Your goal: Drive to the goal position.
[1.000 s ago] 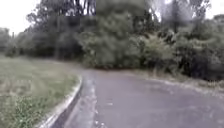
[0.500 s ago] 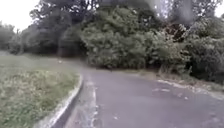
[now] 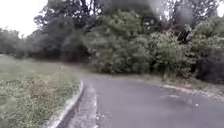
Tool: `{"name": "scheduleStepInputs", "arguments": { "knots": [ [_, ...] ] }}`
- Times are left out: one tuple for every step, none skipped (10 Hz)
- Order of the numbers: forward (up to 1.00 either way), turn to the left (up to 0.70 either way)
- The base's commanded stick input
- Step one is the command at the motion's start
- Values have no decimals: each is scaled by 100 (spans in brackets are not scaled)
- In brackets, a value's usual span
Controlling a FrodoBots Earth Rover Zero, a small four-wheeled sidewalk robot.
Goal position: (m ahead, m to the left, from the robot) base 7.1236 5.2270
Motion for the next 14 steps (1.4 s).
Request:
{"name": "scheduleStepInputs", "arguments": {
  "knots": [
    [70,3],
    [69,2],
    [68,0],
    [68,-2],
    [68,-5],
    [68,-10],
    [68,-12],
    [68,-9],
    [68,-6],
    [68,-7],
    [68,-7],
    [68,-4],
    [68,-2],
    [67,0]
  ]
}}
